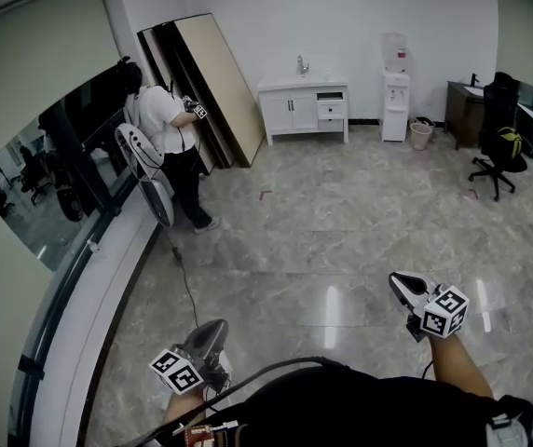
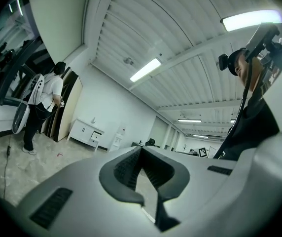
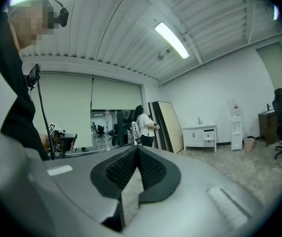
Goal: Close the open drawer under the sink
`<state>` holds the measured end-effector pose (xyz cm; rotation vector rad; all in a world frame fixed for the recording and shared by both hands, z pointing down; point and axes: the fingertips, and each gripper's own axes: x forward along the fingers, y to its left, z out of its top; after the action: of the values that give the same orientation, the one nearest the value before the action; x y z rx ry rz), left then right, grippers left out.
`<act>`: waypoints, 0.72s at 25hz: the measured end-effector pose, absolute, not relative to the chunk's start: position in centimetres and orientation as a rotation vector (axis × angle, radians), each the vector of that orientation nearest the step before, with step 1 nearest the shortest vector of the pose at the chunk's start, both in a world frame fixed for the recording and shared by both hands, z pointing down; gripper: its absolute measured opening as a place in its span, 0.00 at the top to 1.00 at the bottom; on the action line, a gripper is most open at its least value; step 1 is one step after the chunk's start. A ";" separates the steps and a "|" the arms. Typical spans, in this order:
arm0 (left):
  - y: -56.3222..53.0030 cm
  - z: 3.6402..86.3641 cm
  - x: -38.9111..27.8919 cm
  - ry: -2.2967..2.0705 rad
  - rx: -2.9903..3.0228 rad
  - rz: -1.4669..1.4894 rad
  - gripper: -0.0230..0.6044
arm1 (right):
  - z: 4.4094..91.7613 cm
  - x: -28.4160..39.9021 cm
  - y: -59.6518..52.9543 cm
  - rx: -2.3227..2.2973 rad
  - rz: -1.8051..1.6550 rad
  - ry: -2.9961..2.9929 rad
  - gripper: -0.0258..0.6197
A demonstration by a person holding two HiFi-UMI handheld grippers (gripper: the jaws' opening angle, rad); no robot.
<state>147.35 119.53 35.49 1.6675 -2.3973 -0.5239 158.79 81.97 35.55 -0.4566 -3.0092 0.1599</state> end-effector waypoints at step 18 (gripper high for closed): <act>120.1 35.2 126.8 -2.202 1.880 -0.570 0.96 | 31.9 144.0 85.1 -0.202 0.144 -3.053 0.96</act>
<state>126.80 120.09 35.15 1.8801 -2.2017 -0.5698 143.98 85.11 31.94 -0.2021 -3.0533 0.1440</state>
